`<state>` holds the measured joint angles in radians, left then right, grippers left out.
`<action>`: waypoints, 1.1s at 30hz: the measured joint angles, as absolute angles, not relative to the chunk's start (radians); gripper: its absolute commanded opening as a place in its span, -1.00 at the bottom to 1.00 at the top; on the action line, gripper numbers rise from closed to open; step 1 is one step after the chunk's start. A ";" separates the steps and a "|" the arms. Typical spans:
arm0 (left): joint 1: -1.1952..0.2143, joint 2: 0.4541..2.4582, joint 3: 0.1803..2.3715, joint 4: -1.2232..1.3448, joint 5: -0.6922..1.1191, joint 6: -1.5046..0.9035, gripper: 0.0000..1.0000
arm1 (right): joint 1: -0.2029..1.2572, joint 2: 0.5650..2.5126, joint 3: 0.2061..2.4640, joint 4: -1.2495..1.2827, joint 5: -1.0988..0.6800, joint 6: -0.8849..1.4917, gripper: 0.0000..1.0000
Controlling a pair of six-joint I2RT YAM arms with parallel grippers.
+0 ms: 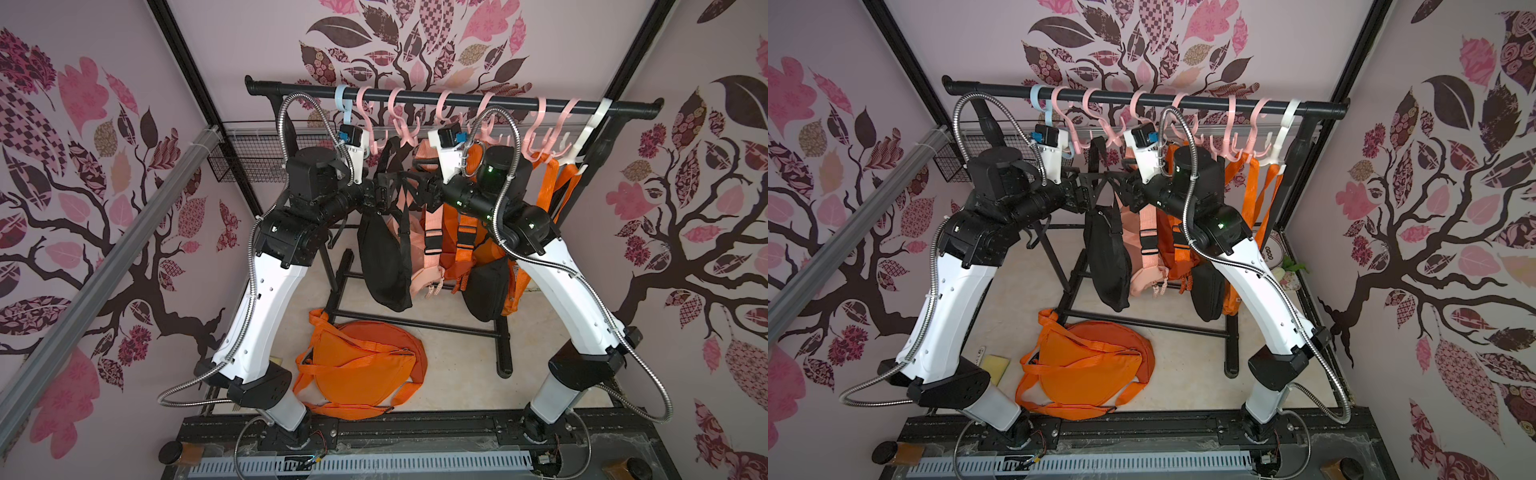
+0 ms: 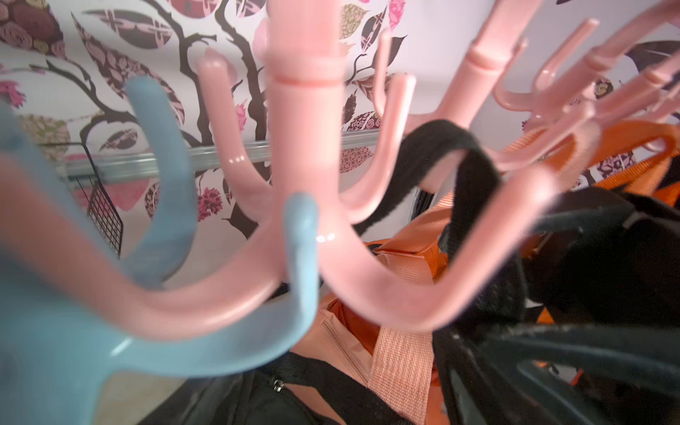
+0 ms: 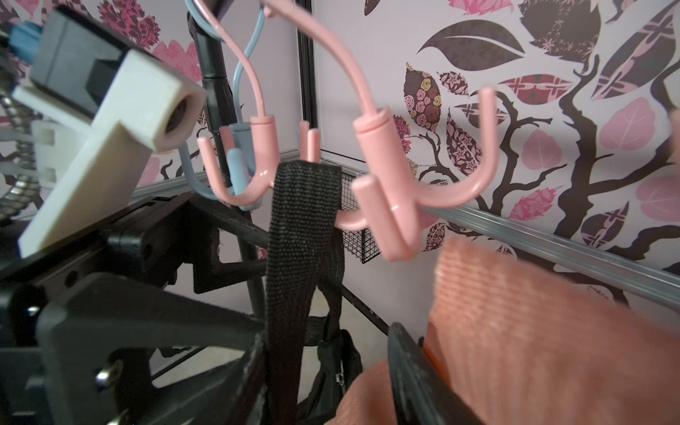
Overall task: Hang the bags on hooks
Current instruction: Hang the bag on the hook, then adjust the bag at the hook.
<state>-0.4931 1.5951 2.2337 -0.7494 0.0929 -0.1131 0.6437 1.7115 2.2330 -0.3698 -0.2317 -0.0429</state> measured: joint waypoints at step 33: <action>-0.522 0.516 0.999 -0.291 -0.550 -0.079 0.97 | 0.948 1.451 1.749 0.029 -0.465 0.133 0.52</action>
